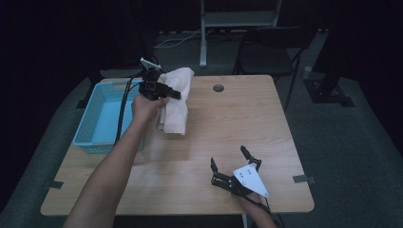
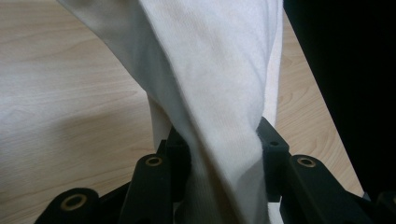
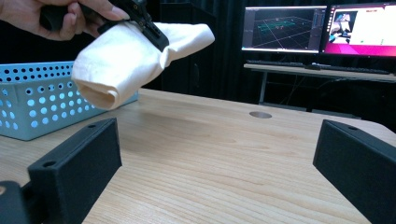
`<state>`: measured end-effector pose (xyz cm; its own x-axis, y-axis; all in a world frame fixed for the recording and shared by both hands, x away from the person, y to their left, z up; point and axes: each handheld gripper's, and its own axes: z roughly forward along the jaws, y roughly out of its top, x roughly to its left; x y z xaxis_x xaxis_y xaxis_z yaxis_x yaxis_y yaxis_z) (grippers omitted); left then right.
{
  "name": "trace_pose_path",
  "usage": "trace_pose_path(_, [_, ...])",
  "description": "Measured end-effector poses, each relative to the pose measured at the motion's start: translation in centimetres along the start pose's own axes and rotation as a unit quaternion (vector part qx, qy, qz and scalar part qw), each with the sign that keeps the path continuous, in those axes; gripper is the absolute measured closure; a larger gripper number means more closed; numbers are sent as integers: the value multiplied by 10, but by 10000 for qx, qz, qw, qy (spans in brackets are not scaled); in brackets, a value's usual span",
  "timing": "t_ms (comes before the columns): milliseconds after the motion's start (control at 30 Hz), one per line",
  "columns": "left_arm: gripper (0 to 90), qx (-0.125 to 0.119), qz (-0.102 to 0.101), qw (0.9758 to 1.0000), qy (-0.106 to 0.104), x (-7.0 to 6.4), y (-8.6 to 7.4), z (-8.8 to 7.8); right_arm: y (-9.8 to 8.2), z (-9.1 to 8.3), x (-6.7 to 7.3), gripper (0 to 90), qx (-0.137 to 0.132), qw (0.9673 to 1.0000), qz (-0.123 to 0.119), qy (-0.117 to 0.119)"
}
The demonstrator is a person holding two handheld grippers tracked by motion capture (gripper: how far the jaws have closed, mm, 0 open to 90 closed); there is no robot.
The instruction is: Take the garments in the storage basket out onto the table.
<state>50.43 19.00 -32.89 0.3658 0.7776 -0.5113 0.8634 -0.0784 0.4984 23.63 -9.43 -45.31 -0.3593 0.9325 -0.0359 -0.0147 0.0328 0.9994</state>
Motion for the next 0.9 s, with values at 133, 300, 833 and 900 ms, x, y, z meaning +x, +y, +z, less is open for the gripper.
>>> trace_pose_path(133, [656, 58, -53, 10000, 25, 4, -3, 9, 0, 0, 0, 5, -2, 10000, 0, 1])
trace_pose_path(300, [656, 167, -24, 9998, 48, 7, -7, 20, 0, 0, 0, 5, -5, 10000, -4, 3])
trace_pose_path(833, [656, 443, -92, 9988, 158, 24, -20, 52, 0, 0, 0, 5, -15, 10000, -10, 16])
trace_pose_path(900, [656, 451, -118, 9988, 168, 26, -22, 56, 0, 0, 0, 5, -16, 10000, -9, 14])
